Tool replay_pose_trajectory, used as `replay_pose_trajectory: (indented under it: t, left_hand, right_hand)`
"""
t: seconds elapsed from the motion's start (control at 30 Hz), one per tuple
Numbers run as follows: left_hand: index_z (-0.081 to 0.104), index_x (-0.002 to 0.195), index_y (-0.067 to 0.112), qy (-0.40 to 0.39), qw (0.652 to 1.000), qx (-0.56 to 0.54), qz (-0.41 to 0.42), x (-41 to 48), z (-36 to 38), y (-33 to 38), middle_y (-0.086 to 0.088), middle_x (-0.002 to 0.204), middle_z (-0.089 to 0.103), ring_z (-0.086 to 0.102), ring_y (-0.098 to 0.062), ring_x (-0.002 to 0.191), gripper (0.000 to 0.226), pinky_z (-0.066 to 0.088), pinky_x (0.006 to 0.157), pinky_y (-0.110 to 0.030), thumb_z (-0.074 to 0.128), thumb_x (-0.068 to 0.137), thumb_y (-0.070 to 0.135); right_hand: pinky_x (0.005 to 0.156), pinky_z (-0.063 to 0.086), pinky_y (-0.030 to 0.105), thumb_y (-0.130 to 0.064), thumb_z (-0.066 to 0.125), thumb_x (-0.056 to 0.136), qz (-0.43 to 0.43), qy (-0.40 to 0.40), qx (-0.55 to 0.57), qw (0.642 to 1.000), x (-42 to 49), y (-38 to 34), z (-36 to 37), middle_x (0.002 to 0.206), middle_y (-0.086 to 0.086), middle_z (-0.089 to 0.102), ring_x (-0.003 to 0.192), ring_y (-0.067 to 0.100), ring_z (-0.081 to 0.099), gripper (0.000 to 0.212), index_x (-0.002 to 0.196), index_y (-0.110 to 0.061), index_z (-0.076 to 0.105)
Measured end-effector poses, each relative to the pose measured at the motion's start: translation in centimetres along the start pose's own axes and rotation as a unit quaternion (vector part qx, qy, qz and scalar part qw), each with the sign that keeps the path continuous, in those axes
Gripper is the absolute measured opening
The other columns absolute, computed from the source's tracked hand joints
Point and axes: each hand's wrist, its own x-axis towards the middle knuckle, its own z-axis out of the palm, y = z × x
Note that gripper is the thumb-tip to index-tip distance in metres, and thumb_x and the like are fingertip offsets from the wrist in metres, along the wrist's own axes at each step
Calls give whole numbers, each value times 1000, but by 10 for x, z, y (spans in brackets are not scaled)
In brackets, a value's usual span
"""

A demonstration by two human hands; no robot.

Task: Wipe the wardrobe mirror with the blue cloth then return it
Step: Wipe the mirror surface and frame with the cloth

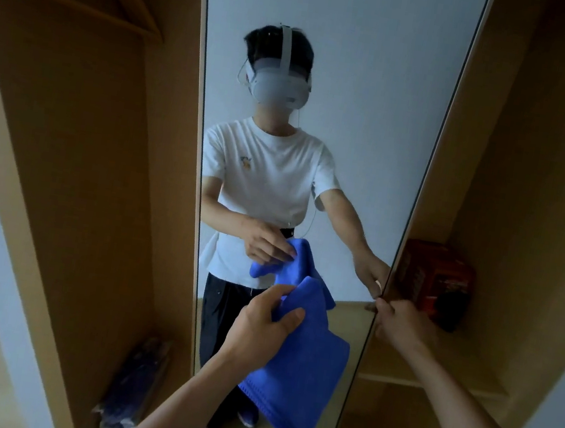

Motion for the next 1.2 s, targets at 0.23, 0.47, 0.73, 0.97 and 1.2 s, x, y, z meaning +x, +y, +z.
replay_pose_trajectory:
  t: [0.23, 0.47, 0.73, 0.97, 1.2]
  left_hand:
    - [60, 126, 39, -17, 996, -76, 31, -1, -8, 0, 8, 114, 69, 66, -12, 108, 30, 55, 95, -36, 61, 101, 21]
    - [64, 118, 49, -46, 962, -269, 5, -11, -35, 8, 2, 107, 77, 75, -19, 100, 29, 61, 78, -28, 58, 102, 25]
    - [65, 130, 26, -97, 908, -408, 9, -16, -67, 16, -10, 129, 70, 67, -28, 120, 32, 58, 89, -31, 63, 99, 32]
    - [69, 125, 15, -90, 902, -422, -16, -18, -91, 12, -15, 128, 69, 69, -29, 116, 34, 59, 82, -29, 63, 97, 34]
    - [69, 117, 23, -102, 923, -368, -53, -22, -111, 6, -8, 117, 74, 73, -26, 108, 20, 60, 78, -30, 64, 99, 31]
  right_hand:
    - [71, 51, 32, -57, 30, 103, -23, -141, 145, 979, -44, -16, 17, 85, 5, 70, 84, 23, 69, 54, 89, -21, 68]
    - [97, 55, 41, -79, 39, 88, -11, -278, 381, 882, -84, -40, 14, 127, -11, 67, 115, 9, 66, 62, 131, -39, 59]
    - [108, 46, 46, -66, 71, 77, -31, -325, 515, 793, -99, -64, 12, 137, -4, 63, 126, 19, 60, 74, 140, -32, 53]
    - [107, 45, 44, -51, 62, 95, -69, -292, 526, 796, -108, -93, 6, 138, 1, 63, 128, 21, 59, 47, 136, -28, 60]
    - [77, 59, 23, -50, 53, 99, -64, -183, 342, 919, -116, -108, 7, 107, -13, 74, 96, 3, 70, 28, 115, -33, 67]
